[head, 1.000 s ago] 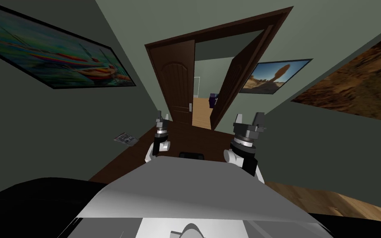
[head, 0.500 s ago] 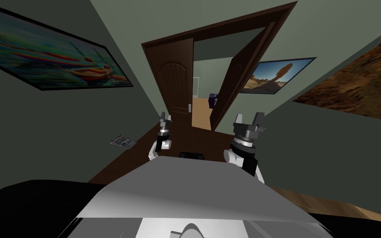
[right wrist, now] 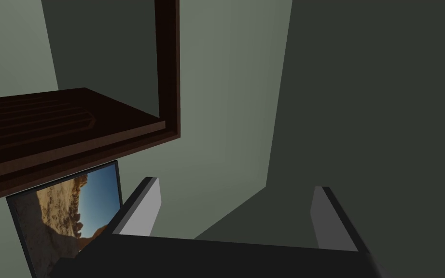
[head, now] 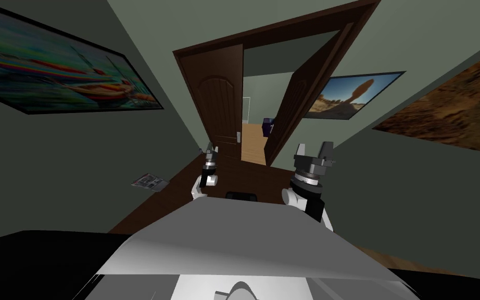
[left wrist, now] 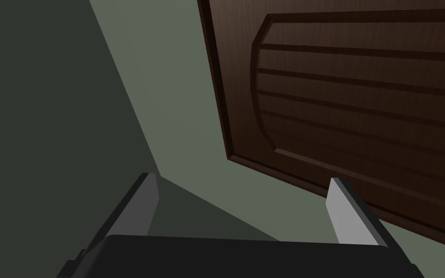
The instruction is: Push the door open
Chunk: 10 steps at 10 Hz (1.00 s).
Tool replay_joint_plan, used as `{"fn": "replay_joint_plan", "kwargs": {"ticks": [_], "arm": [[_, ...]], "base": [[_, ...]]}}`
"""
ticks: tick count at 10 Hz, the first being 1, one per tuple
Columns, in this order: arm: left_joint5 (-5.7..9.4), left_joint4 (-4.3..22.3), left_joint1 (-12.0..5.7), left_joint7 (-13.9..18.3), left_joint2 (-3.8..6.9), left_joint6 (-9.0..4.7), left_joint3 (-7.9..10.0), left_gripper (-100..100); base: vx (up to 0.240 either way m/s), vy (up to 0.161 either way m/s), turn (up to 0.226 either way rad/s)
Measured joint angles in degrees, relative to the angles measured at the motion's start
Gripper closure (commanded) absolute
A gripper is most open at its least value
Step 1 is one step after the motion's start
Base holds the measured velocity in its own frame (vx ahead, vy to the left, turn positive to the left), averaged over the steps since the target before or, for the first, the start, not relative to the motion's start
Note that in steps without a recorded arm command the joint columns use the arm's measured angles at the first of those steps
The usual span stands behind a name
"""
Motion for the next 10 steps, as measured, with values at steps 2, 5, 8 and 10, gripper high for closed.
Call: {"fn": "replay_joint_plan", "kwargs": {"ticks": [2,5,8,10], "arm": [[0.28,2.5,-1.45,-0.1,0.31,-0.08,0.2,-100],[0.83,7.6,-4.46,-0.5,0.88,0.13,0.35,-100],[1.27,12.5,-7.3,-1.1,1.01,0.33,0.22,-100],[1.58,15.1,-8.67,-1.2,1.39,0.35,0.39,-100]], "base": [[0.061,0.005,-0.024],[0.099,0.019,-0.028],[0.088,0.009,-0.023],[0.065,0.008,-0.023]]}}
